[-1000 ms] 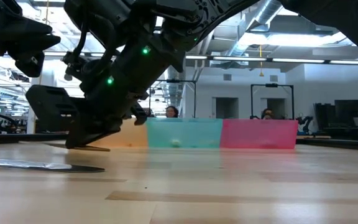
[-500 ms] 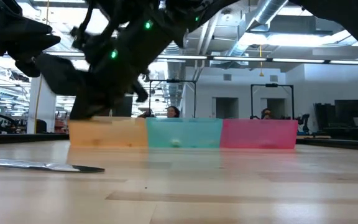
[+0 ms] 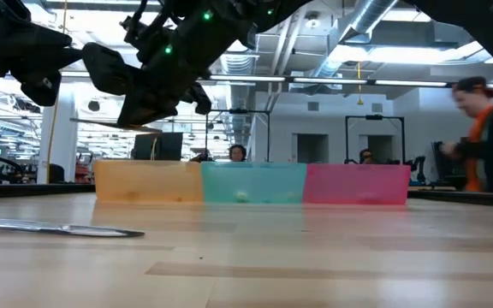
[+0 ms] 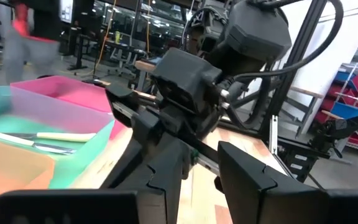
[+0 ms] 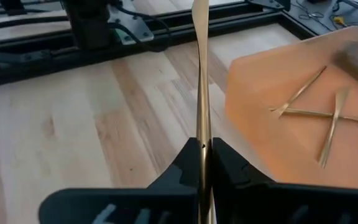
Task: Sort silverware by color (type)
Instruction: Put the gold table knife into the orange bin
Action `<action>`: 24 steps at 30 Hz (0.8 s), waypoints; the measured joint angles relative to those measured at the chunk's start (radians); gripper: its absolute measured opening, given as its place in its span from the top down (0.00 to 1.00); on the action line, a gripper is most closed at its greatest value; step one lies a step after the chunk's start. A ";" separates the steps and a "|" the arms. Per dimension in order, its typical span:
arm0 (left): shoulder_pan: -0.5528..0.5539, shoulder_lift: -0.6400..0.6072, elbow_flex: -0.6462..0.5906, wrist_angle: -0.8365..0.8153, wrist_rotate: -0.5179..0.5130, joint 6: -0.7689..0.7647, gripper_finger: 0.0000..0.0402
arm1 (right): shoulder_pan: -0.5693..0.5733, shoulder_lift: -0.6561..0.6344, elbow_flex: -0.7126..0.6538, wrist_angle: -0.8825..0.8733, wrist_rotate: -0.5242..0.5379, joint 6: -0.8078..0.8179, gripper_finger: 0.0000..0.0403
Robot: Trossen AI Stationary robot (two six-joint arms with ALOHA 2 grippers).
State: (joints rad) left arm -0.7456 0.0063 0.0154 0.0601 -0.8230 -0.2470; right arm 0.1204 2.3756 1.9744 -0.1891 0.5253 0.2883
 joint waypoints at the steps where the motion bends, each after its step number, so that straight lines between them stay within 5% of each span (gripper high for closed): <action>1: 0.000 0.000 0.000 0.000 0.000 0.000 0.78 | -0.003 -0.003 0.000 -0.007 0.000 0.000 0.94; 24: 0.000 0.000 0.000 0.000 0.000 0.000 0.78 | -0.142 -0.007 0.000 0.000 -0.047 0.017 0.94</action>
State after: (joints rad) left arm -0.7452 0.0067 0.0154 0.0601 -0.8228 -0.2470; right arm -0.0215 2.3684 1.9747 -0.1889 0.4785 0.3058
